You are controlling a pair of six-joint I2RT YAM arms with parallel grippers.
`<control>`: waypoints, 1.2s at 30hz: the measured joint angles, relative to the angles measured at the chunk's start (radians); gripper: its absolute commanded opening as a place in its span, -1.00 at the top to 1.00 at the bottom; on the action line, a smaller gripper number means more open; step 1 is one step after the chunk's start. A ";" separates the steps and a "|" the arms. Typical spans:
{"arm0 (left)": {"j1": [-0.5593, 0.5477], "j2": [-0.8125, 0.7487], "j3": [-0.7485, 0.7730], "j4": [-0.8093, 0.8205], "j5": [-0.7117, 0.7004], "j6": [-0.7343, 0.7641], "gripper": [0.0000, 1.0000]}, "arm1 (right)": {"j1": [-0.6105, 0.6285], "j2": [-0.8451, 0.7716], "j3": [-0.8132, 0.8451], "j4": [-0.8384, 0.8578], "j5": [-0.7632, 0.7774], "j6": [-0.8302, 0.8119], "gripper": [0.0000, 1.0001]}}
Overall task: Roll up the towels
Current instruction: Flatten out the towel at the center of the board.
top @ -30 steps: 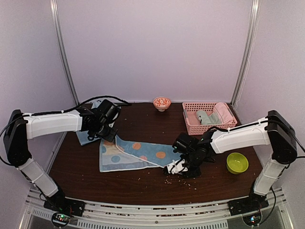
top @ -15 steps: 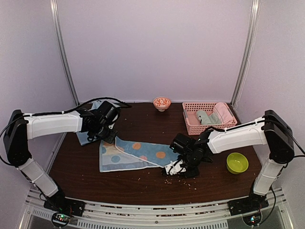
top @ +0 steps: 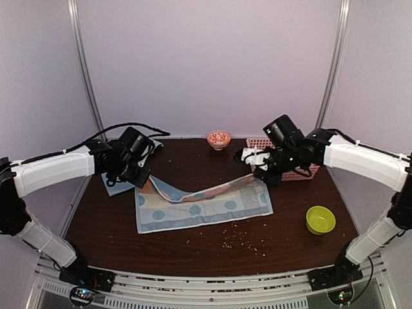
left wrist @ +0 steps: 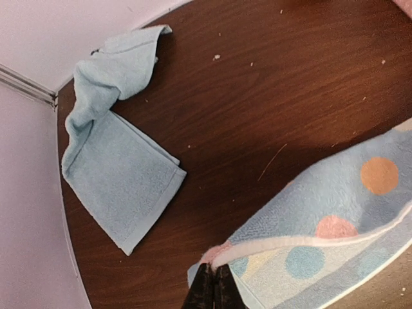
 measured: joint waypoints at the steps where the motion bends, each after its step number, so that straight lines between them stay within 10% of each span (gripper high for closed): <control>1: 0.000 -0.018 0.013 -0.010 0.007 0.006 1.00 | -0.027 -0.027 0.027 0.000 -0.001 0.012 1.00; 23: -0.171 -0.557 0.045 -0.123 0.266 -0.050 1.00 | -0.318 -0.629 -0.124 -0.200 -0.478 0.047 1.00; 31: -0.181 -0.445 0.039 -0.116 0.233 -0.074 1.00 | -0.323 -0.586 -0.150 -0.243 -0.554 0.050 1.00; 36: -0.008 -0.156 -0.044 -0.010 0.246 -0.070 1.00 | -0.328 -0.425 -0.278 -0.084 -0.454 0.104 1.00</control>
